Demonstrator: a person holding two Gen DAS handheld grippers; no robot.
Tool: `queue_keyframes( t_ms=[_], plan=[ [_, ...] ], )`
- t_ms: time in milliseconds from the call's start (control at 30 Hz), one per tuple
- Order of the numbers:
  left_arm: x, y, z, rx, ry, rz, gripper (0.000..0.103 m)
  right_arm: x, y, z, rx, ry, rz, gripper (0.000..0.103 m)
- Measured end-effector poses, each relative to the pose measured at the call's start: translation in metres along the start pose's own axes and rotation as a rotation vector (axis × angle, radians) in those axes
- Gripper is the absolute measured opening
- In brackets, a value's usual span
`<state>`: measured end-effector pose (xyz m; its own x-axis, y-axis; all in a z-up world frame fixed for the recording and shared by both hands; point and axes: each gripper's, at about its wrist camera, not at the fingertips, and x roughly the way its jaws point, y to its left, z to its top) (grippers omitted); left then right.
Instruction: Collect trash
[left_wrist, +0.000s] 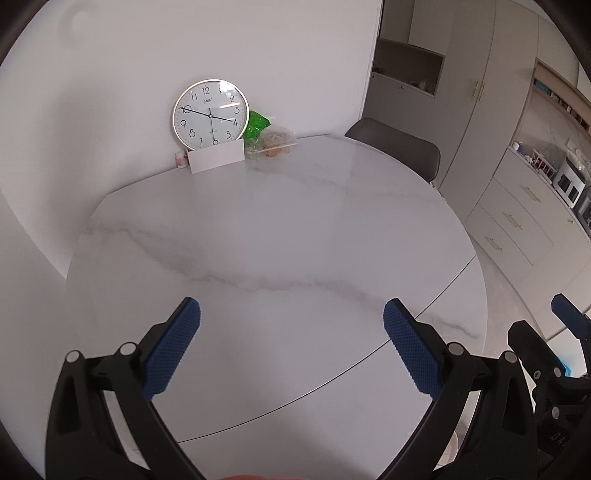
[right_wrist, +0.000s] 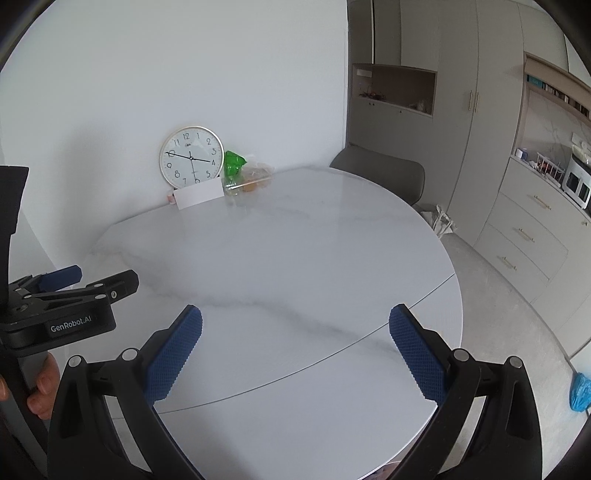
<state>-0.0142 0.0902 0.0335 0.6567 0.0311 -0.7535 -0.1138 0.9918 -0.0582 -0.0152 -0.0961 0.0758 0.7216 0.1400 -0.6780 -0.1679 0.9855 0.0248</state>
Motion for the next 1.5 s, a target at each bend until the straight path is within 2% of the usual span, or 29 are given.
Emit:
queue_keyframes(
  t_ms=[1500],
  plan=[
    [0.005, -0.006, 0.000, 0.017, 0.008, 0.000, 0.095, 0.011, 0.004, -0.004, 0.018, 0.020, -0.005, 0.101]
  ],
)
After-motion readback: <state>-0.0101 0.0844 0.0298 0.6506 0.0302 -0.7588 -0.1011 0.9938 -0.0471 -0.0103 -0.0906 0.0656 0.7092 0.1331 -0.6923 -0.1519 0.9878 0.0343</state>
